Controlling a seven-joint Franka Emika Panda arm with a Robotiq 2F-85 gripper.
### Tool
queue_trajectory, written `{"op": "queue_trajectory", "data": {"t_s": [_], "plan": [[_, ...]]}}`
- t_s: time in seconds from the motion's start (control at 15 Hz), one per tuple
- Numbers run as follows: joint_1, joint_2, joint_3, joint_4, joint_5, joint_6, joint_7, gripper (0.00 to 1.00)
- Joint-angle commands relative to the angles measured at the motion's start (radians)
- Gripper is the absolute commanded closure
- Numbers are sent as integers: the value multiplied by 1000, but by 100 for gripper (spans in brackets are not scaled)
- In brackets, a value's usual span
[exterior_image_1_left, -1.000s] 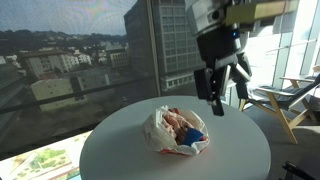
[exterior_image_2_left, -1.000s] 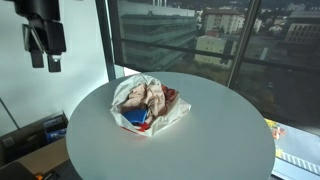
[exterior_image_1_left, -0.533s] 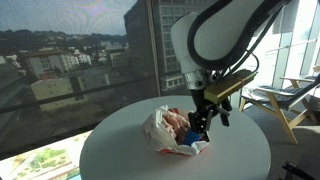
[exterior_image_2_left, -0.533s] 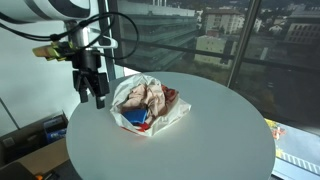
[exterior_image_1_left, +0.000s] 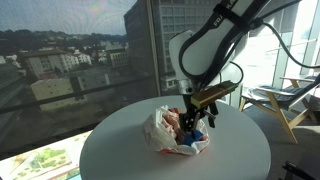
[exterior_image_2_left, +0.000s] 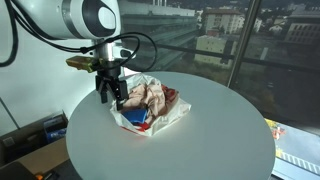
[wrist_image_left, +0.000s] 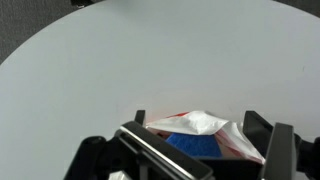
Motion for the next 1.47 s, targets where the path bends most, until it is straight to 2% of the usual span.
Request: {"op": "queue_trajectory", "data": {"t_s": [0.0,0.07,0.13,0.2,0.27,0.47,0.6,0.8,0.87,0.93,1.13,1.4], "plan": [[28,0,-28,-1,2,-2,-2,0],[29,0,-30,-3,1,-2,-2,0],[35,28,-35,10,-63,14,71,0],[35,48,-41,24,-77,18,88,0],[35,83,-55,49,-139,62,167,0],[52,164,-105,128,-287,90,332,0],[67,234,-142,188,-350,127,399,0],[83,317,-183,244,-383,260,370,0],[81,338,-185,261,-351,288,339,0],[84,353,-198,262,-361,363,315,0],[109,393,-233,282,-342,439,269,0],[139,380,-250,234,-335,486,177,0]]}}
